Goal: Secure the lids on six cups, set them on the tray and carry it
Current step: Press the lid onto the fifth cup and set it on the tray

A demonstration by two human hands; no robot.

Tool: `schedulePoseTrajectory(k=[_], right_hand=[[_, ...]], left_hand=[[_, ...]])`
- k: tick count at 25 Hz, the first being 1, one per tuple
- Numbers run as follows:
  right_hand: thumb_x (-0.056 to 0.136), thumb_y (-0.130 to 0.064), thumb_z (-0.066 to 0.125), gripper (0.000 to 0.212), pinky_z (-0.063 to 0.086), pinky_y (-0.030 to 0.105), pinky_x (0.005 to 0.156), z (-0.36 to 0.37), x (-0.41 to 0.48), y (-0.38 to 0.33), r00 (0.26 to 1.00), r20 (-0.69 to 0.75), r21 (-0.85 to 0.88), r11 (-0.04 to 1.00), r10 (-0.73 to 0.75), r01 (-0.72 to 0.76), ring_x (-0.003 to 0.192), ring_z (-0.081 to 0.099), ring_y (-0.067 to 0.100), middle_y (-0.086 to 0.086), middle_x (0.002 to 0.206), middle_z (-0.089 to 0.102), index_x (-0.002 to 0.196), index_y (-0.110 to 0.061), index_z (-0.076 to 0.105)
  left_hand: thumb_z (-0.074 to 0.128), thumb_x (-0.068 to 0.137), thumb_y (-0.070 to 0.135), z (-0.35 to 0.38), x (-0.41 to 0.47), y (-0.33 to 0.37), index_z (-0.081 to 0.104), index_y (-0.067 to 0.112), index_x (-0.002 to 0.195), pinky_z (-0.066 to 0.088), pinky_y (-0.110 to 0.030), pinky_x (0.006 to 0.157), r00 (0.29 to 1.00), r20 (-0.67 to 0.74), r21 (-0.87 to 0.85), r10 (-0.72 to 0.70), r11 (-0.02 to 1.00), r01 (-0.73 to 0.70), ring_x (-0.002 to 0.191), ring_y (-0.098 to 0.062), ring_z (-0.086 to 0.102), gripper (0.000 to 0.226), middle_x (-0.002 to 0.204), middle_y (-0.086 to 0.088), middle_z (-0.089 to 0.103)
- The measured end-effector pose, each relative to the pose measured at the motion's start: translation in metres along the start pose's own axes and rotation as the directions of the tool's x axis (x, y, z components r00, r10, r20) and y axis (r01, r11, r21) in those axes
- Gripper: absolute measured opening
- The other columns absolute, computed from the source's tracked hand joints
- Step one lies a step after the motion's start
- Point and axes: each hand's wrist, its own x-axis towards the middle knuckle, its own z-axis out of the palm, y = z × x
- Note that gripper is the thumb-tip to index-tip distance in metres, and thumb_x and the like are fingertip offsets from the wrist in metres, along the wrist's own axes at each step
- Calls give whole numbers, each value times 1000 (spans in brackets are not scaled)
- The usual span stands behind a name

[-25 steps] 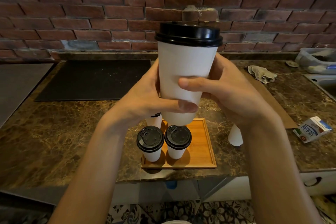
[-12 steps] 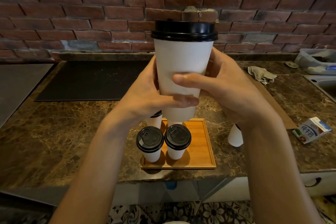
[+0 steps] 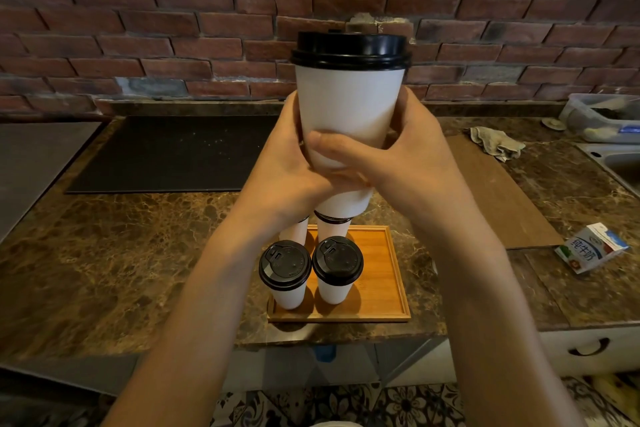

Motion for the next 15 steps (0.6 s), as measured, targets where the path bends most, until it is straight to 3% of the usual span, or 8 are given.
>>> schedulePoseTrajectory(k=[6, 15], right_hand=[[65, -47, 85, 81, 57, 35, 85, 9, -2, 0, 995, -94, -80, 997, -17, 9, 105, 58, 5, -12, 116, 58, 132, -25, 45], [66, -39, 87, 78, 58, 36, 86, -2, 1, -5, 999, -15, 8, 999, -50, 51, 108, 61, 9, -7, 119, 62, 133, -21, 49]], left_hand=[[85, 60, 8, 0, 2, -4, 37, 41, 120, 48, -6, 74, 999, -36, 5, -5, 1000, 5, 103, 12, 58, 83, 111, 19, 57], [77, 60, -6, -8, 2, 2, 40, 39, 112, 44, 0, 67, 999, 47, 31, -5, 1000, 3, 94, 22, 55, 78, 103, 22, 57]])
